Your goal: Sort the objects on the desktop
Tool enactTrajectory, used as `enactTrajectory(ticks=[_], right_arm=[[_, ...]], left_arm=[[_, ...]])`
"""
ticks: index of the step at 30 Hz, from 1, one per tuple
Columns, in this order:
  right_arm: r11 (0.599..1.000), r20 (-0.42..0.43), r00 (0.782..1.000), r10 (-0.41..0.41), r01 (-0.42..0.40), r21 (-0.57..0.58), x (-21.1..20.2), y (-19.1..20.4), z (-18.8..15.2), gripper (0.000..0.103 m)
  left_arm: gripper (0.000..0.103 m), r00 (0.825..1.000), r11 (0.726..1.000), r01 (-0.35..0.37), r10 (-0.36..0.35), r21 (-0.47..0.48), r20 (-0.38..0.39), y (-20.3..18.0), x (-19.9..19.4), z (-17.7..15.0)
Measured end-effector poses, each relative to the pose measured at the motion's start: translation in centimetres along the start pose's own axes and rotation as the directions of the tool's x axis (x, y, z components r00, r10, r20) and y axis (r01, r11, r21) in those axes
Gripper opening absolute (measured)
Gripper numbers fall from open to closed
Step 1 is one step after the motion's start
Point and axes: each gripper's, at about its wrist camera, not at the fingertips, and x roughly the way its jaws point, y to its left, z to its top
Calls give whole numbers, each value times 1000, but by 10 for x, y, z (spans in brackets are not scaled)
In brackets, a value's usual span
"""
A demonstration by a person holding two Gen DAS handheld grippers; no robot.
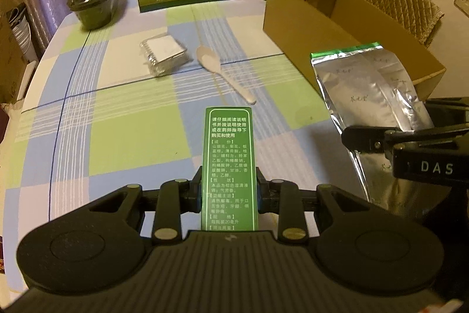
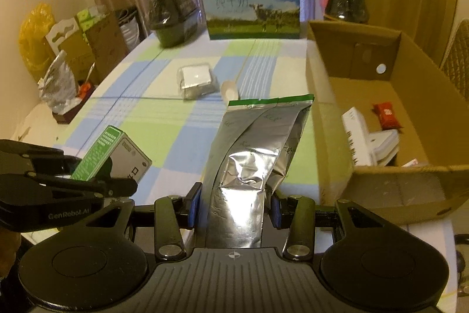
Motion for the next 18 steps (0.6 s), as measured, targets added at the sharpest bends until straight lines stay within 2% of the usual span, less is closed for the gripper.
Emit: enactTrajectory(ticks=[18], right_arm=[[999,75,996,-41,40,14,-38,-33,22,42]], left_arm=[[25,998,998,54,-56,34,42,-31,-13,28]])
